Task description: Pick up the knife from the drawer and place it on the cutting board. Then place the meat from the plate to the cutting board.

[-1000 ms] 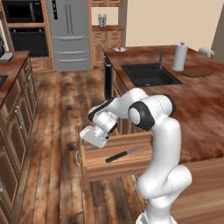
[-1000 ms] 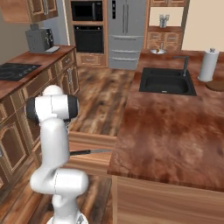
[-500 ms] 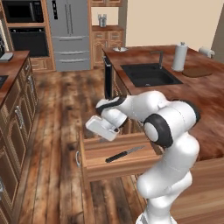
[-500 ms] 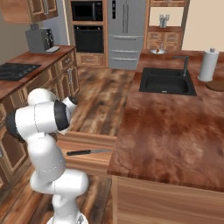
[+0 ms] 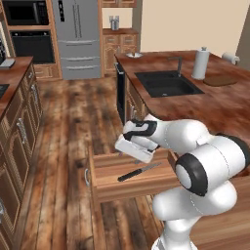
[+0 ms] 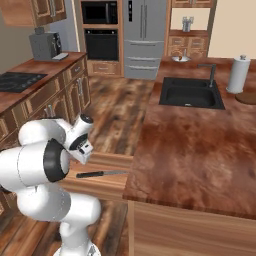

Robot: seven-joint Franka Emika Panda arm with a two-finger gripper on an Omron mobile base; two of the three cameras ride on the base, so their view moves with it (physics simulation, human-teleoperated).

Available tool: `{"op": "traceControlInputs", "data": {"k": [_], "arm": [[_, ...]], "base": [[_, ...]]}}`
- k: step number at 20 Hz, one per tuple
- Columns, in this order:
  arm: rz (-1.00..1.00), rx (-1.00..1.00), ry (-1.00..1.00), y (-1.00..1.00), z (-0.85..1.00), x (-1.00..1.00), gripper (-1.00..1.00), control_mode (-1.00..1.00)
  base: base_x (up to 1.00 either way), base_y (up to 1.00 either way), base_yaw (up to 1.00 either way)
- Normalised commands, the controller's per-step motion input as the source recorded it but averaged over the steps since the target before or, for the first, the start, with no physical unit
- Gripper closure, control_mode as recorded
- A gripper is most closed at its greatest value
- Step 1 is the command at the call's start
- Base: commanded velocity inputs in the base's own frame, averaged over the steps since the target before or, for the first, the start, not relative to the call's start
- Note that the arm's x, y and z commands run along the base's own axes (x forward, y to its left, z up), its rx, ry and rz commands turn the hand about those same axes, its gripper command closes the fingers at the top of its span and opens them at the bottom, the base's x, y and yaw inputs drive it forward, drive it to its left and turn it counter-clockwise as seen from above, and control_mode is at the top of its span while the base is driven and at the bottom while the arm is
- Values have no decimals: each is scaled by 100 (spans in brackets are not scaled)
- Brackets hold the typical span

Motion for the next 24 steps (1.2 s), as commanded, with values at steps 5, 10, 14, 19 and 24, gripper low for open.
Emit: {"op": "traceControlInputs", "data": {"k": [5, 10, 14, 19, 24], "arm": [[-48, -17, 30, -59, 0, 0, -100, -100], [-17, -13, 10, -4, 0, 2, -100, -100], [0, -7, 0, 0, -11, 18, -100, -100], [0, -8, 3, -2, -22, 28, -100, -100], [0, -9, 3, -16, -35, 18, -100, -100]], "base": [[0, 0, 0], [0, 0, 0], [0, 0, 0], [0, 0, 0], [0, 0, 0]]}}
